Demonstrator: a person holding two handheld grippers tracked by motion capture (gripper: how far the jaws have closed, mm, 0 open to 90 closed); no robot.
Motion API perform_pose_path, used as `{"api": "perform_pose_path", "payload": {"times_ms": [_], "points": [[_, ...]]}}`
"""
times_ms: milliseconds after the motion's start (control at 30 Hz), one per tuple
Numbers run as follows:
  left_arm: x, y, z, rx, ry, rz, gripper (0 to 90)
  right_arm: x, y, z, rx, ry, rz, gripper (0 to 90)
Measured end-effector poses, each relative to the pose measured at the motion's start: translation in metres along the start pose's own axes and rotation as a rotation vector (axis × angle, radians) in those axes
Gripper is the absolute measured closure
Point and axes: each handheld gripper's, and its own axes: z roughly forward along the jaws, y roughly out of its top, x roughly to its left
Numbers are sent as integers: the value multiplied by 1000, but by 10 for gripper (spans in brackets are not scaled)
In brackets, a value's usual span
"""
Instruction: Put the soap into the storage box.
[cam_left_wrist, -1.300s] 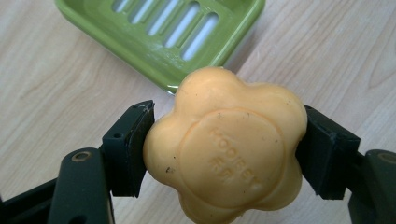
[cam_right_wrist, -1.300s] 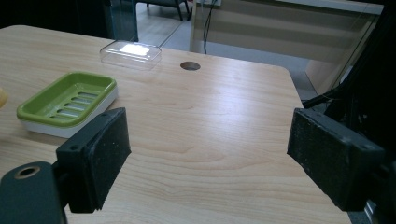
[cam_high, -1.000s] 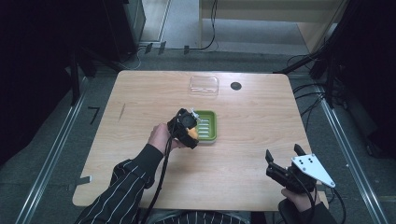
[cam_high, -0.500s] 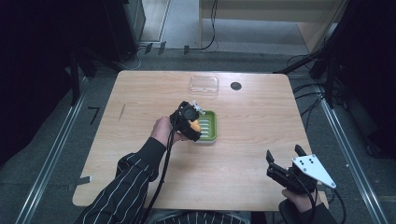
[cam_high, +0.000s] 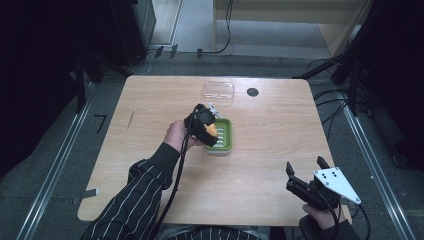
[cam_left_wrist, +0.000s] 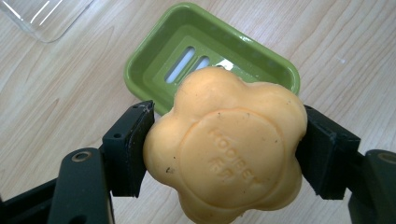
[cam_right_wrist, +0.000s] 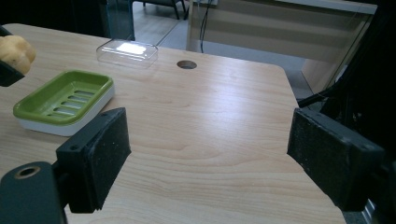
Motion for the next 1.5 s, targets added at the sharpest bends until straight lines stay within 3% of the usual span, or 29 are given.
{"api": "perform_pose_path", "payload": {"times_ms": [1067,1500], "points": [[6,26,22,-60,17,-9,280,-4,-2,-3,1,-14,8,137],[10,25,42,-13,6,-24,279,-4,-2,-3,-1,-17,8,137]]}}
